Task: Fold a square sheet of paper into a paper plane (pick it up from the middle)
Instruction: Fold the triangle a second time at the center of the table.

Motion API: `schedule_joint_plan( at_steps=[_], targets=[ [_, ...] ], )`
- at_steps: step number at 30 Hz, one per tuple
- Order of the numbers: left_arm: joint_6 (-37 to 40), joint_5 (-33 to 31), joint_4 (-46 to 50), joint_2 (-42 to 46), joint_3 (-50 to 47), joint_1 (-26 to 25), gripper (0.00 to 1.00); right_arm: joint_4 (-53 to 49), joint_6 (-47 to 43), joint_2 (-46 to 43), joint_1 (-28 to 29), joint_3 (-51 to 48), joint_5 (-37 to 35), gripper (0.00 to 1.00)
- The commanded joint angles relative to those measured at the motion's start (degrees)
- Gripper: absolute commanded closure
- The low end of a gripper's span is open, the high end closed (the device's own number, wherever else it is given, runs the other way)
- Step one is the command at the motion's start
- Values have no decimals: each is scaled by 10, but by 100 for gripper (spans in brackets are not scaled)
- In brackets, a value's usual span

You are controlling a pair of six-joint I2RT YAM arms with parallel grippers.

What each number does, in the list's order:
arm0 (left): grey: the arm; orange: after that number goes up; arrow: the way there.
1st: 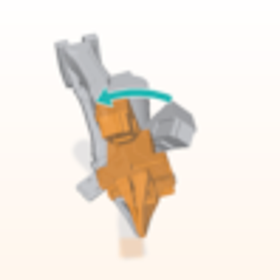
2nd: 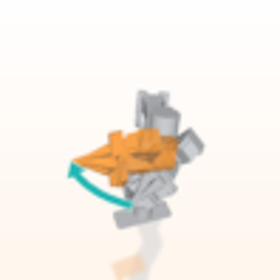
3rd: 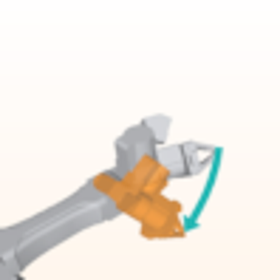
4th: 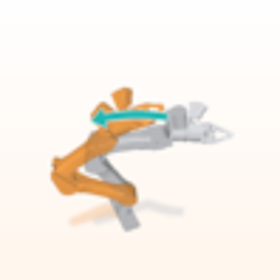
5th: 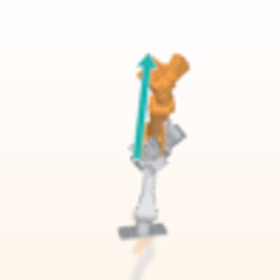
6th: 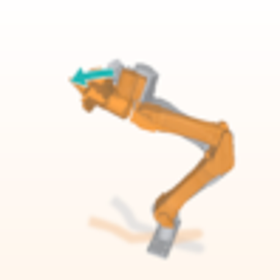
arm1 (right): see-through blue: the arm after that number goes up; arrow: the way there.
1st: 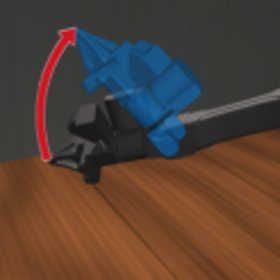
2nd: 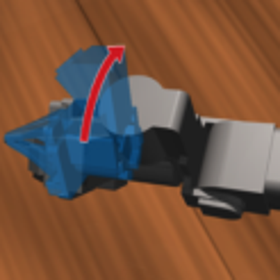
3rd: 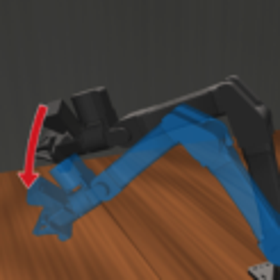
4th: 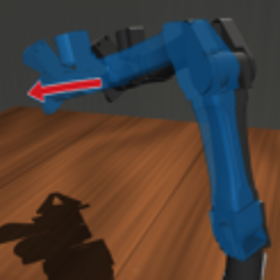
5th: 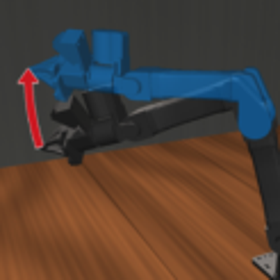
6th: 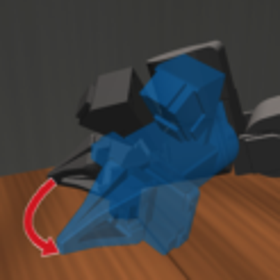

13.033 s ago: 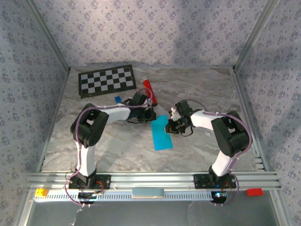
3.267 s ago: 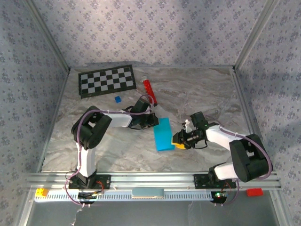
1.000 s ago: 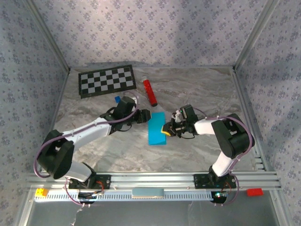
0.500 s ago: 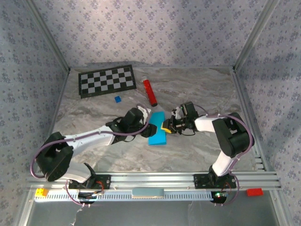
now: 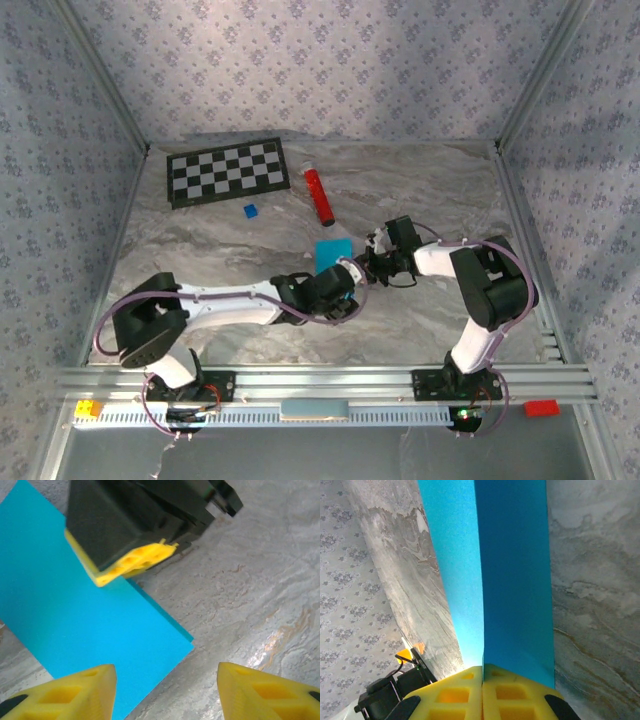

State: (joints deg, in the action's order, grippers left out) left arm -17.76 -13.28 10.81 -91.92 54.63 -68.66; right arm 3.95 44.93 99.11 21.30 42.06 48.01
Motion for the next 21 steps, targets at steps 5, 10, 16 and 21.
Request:
schedule_joint_plan(
  at_steps=[5, 10, 16, 21],
  targets=[
    [39, -99, 36, -67, 58, -31, 41, -25, -10, -2, -6, 11, 5, 92],
    [40, -110, 31, -93, 68, -39, 40, -25, -10, -4, -9, 9, 6, 92],
    [46, -120, 26, -109, 77, -49, 39, -24, -9, -2, -11, 8, 7, 92],
    [50, -118, 24, -115, 80, -56, 38, -24, -9, -3, -11, 9, 9, 93]
  ],
)
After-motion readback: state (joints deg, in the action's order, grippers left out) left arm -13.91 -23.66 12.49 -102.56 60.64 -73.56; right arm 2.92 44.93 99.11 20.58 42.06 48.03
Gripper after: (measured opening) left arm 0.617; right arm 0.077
